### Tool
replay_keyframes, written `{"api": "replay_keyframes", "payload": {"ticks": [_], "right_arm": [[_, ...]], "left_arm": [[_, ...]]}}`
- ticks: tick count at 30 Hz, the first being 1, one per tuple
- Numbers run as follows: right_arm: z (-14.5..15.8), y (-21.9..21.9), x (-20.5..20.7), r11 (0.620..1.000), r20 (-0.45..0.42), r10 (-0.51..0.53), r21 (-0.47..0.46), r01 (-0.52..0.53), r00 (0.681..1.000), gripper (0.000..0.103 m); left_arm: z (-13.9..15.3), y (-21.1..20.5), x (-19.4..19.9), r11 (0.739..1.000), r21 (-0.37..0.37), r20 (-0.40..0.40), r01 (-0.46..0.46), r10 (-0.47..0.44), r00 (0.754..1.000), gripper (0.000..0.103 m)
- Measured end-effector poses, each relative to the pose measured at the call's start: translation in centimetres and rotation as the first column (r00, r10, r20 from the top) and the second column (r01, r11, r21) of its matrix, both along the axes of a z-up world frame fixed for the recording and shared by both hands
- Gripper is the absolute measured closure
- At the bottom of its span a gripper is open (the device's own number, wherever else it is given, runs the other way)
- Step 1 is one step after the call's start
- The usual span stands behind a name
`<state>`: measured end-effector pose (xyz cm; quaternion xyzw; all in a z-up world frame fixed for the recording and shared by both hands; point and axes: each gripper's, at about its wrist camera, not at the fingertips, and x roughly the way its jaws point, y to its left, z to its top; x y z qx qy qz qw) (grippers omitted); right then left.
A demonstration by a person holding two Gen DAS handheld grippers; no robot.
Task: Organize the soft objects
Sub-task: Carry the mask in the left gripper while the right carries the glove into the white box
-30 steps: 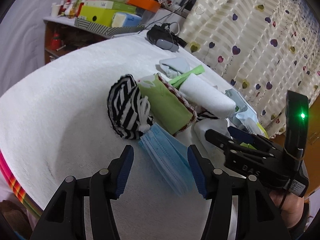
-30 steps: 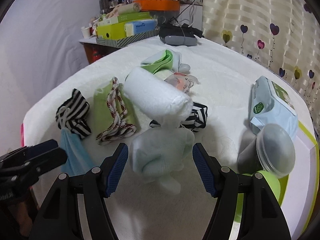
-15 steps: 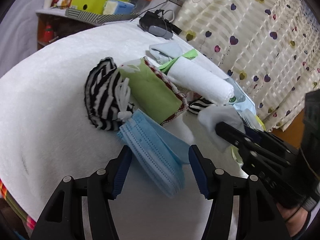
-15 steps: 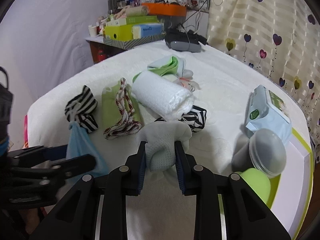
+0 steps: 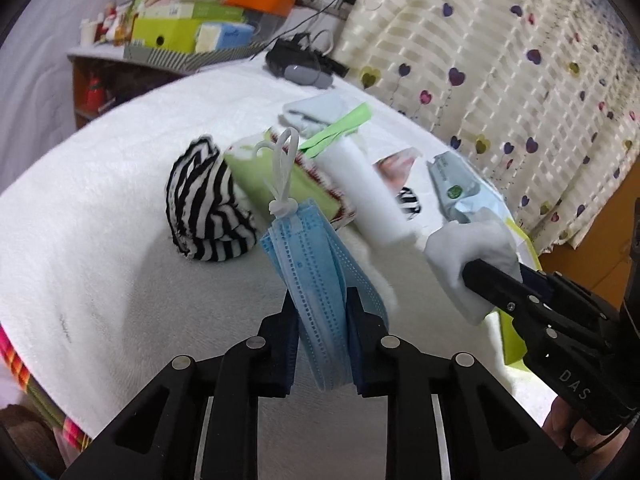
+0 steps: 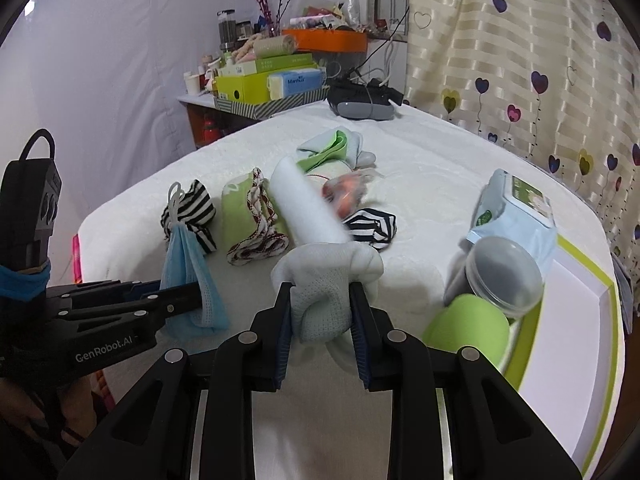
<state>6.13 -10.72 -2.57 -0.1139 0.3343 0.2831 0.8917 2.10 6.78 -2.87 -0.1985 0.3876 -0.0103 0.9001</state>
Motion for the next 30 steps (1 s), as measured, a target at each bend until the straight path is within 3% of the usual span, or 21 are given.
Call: {"api": "replay_keyframes", "payload": {"ticks": [10,17,23,30], "right_arm": [[1.9,-2.7,-2.8,0.996,0.060,-0.011,0.085,0.006,0.998,0.075],[3.6,-6.7,-3.9,0.986,0.104,-0.105,0.142,0.090,0.989,0.075],[4.6,-10.8,-4.1,0.966,0.125,-0.215,0.170,0.193,0.969,0.075],[4.6,-15.9,-3.7,0.925,0.111,-0.347,0.202,0.321,0.931,0.075]], "left_arm": [[3.3,-2.9,-1.5,0.996,0.038,0.103,0.079,-0.083,0.991,0.083],[5.7,-6.0,-0.9,0.985,0.065,0.162,0.161,-0.169,0.972,0.083],[7.4,-9.3,0.3,0.964,0.092,0.201,0.248,-0.262,0.944,0.083],[8.4,-14.1,1.5,0.916,0.128,0.214,0.381,-0.401,0.891,0.083]]}}
